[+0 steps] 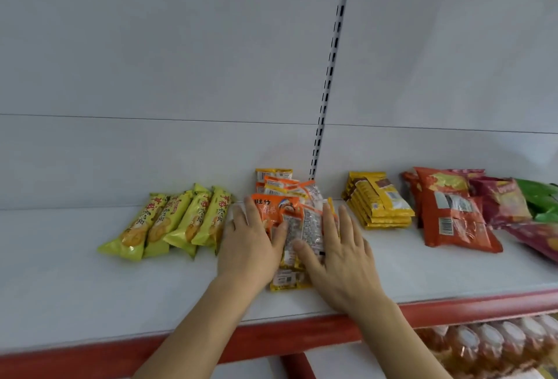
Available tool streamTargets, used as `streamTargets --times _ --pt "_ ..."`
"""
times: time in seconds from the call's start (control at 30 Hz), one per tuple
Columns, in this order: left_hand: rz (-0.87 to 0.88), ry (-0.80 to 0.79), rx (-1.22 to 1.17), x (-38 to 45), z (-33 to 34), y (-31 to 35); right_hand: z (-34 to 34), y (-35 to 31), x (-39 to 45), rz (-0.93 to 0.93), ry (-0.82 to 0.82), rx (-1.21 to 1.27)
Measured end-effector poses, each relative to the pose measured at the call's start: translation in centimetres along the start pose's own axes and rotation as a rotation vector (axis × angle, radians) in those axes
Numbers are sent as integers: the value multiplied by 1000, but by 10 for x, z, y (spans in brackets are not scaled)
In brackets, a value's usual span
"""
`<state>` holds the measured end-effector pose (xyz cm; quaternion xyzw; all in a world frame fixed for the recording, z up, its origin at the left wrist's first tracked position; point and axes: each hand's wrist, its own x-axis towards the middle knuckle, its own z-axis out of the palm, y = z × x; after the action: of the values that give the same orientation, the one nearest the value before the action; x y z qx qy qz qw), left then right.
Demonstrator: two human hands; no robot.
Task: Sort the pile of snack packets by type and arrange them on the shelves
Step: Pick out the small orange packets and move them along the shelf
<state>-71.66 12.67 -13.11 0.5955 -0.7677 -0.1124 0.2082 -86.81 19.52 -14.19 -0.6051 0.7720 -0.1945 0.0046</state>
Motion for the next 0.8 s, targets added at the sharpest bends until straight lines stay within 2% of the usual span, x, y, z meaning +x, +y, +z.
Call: streamTargets --times 0.13,0.27,0.4,0.6,0.8 --pt "42 164 24 -14 -2 3 -7 8 -2 -80 4 33" --pt "81 229 91 -26 -6 -1 -8 9 -10 -116 -24 61" --pt "113 337 121 -42 -14 -10 -12 -3 -13 -178 49 49" --pt "102 478 153 -64 -52 -61 -16 -80 -25 -342 183 8" --pt "17 541 242 -98 -107 -155 14 -186 -49 -417 180 40"
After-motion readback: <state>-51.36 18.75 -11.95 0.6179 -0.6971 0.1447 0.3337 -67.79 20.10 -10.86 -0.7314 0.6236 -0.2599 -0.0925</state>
